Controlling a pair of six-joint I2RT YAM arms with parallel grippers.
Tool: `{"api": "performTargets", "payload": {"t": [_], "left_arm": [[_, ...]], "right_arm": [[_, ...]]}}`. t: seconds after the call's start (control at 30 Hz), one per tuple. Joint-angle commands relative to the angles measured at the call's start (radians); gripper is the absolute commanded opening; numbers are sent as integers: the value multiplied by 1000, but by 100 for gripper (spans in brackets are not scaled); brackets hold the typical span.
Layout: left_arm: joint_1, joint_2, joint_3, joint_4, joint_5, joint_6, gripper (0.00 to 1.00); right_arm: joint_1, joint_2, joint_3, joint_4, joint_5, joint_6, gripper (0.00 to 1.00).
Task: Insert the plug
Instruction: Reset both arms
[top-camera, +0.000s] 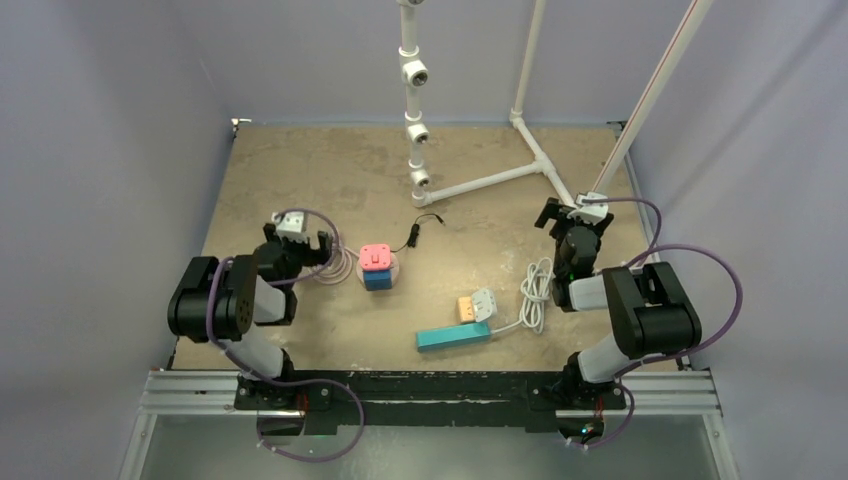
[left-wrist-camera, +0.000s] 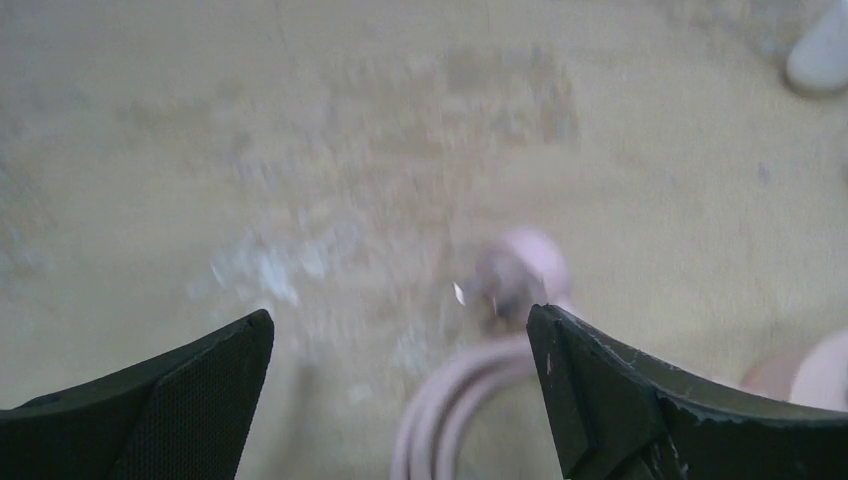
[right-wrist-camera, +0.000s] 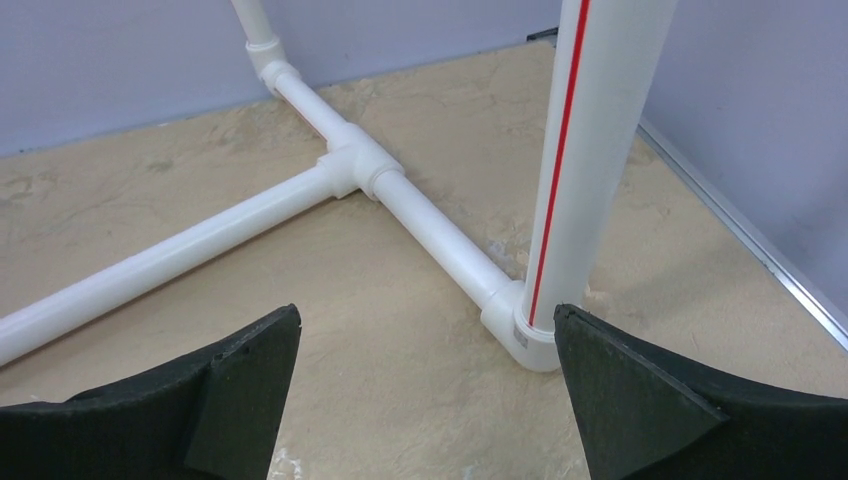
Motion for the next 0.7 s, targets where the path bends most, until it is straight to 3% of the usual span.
{"api": "performTargets", "payload": {"t": [0.0, 0.17, 0.23, 0.3, 0.67], "left_arm": [[2, 80, -147, 456, 40, 7, 99], [-28, 67, -9, 170, -57, 31, 99], [-38, 88, -27, 253, -63, 34, 99], [-38, 69, -17, 194, -65, 41, 99], [-38, 78, -22, 224, -65, 37, 99]], "right_arm": [[-5, -15, -51, 191, 3, -27, 99], [-55, 26, -37, 136, -121, 2, 99], [-58, 17, -37, 121, -129, 8, 99], [-62, 13, -41, 125, -136, 7, 99], [-63, 33, -68, 226, -132, -5, 99]]}}
